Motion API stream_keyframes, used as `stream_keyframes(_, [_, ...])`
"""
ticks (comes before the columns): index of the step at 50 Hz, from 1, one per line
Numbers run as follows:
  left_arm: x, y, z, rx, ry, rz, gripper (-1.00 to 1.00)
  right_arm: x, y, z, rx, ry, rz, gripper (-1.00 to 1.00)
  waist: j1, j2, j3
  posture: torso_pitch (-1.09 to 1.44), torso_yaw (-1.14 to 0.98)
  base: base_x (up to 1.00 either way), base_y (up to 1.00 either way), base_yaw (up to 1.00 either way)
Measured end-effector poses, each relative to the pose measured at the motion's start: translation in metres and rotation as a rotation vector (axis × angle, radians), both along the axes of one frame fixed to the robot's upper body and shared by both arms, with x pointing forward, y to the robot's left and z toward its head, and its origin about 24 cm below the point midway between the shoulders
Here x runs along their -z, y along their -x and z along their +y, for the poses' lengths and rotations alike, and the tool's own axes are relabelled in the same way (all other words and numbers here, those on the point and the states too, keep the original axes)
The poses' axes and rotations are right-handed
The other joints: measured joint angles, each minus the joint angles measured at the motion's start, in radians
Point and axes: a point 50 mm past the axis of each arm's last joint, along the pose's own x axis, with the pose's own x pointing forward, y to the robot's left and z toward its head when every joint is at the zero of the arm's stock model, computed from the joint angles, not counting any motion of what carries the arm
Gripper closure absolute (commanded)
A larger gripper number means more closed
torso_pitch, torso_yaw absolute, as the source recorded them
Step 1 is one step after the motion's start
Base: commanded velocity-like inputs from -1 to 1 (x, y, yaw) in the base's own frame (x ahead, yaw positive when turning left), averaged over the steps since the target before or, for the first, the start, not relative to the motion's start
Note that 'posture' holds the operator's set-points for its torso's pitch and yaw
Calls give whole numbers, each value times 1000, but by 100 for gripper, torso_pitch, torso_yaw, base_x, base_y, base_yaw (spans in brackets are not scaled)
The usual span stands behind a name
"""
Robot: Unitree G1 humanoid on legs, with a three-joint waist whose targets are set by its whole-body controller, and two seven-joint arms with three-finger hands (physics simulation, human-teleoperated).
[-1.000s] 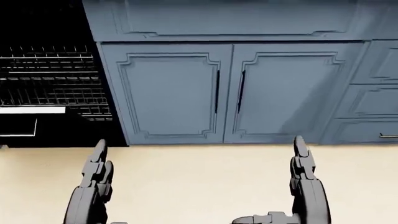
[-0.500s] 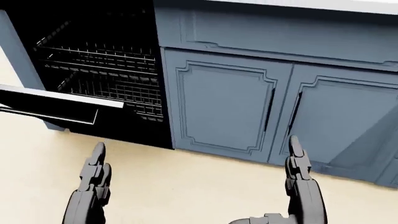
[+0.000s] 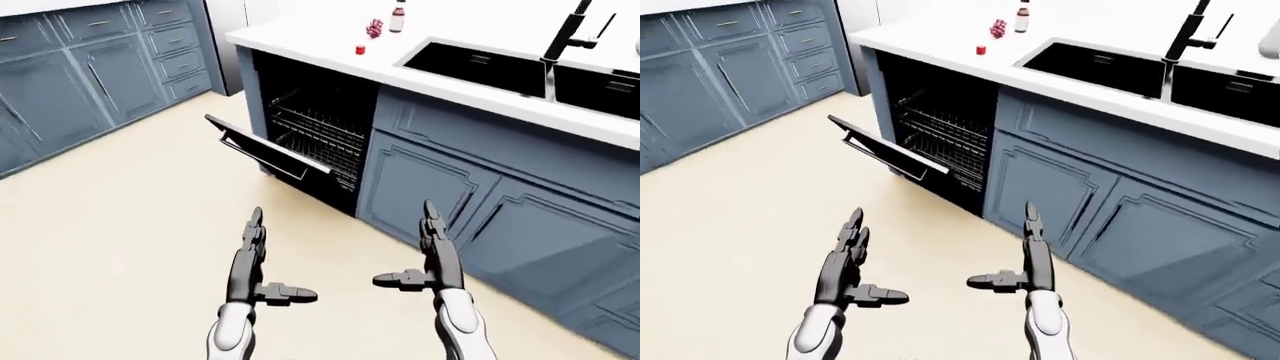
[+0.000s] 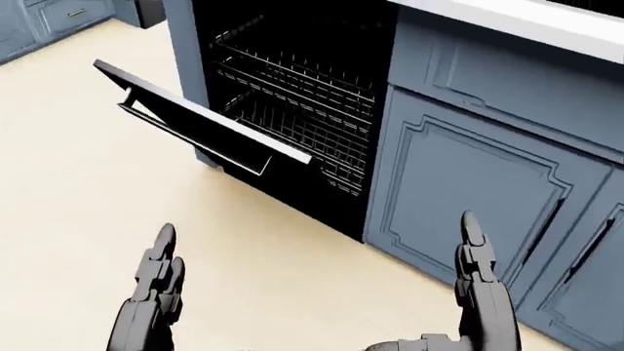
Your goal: Close the dishwasher door
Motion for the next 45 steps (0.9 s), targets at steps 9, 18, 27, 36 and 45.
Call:
stream_keyframes(9, [-3,-1,2,-6,-7,-19,-100,1,-1,4,-13,-3,8,-100,-11,115,4,0,0,6,0,98])
stream_keyframes(18, [1,3,12,-42,-24,5,-100,3,-1,13,-46,-12,20,-100,50,122,-13,0,0,7,0,97])
stream_keyframes(27, [-3,1,3,-11,-10,-19,-100,-2,-2,7,-27,1,-9,-100,5,3,0,0,0,6,0,100])
stream_keyframes(36, [-1,1,-1,6,-14,-13,-100,0,0,4,-13,0,4,-100,-9,86,2,0,0,6,0,100])
stream_keyframes(45, [2,4,10,-32,-26,8,-100,3,1,13,-45,-16,16,-100,45,151,-13,0,0,6,0,100])
